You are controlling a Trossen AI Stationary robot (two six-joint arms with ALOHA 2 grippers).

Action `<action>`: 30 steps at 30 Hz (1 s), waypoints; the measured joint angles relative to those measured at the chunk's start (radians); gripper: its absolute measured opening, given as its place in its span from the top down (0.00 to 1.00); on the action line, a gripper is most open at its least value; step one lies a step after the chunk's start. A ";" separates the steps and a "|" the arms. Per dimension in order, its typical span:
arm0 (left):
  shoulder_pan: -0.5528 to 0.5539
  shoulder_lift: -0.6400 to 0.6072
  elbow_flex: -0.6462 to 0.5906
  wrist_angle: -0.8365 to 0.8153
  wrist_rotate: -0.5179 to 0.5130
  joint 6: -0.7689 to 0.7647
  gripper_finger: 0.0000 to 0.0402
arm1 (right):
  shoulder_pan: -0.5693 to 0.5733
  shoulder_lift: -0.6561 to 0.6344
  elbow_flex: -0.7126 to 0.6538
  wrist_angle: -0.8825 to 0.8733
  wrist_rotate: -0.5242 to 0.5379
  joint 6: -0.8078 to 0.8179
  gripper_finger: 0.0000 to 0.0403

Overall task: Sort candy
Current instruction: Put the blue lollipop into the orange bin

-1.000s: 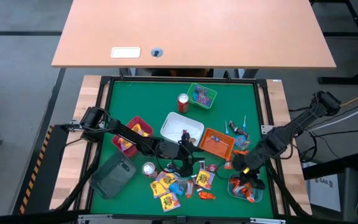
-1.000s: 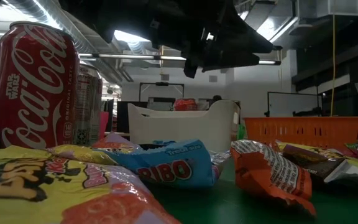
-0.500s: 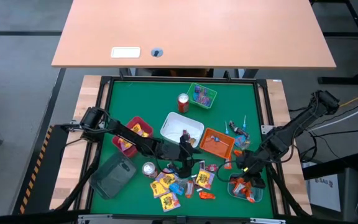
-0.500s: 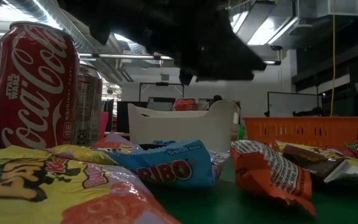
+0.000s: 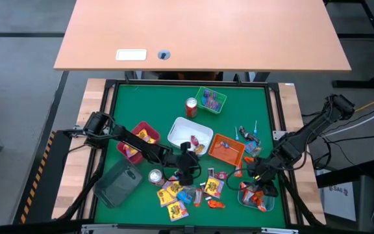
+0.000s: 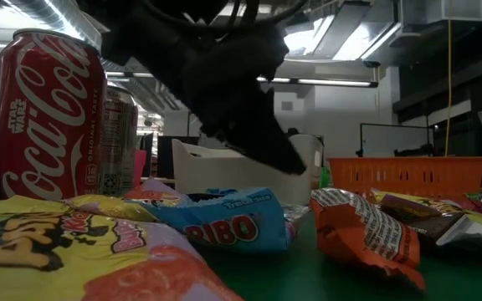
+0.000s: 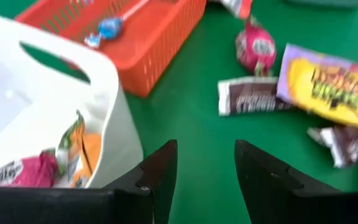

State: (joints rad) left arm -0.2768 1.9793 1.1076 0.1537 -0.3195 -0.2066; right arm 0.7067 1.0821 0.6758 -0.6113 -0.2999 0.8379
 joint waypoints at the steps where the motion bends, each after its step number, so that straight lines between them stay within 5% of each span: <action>1: 0.000 0.000 0.000 -0.016 0.000 0.000 0.63 | 0.000 0.000 0.000 0.001 -0.004 0.001 0.66; 19: 0.007 0.000 0.000 -0.225 -0.066 -0.001 0.63 | 0.000 -0.013 0.064 0.002 -0.016 -0.020 0.66; 30: 0.030 -0.002 0.002 -0.271 0.011 -0.049 0.71 | 0.000 -0.013 0.173 0.001 0.067 -0.152 0.66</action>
State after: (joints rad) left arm -0.2468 1.9778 1.1091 -0.1170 -0.3085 -0.2557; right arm 0.7064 1.0687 0.8486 -0.6101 -0.2331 0.6859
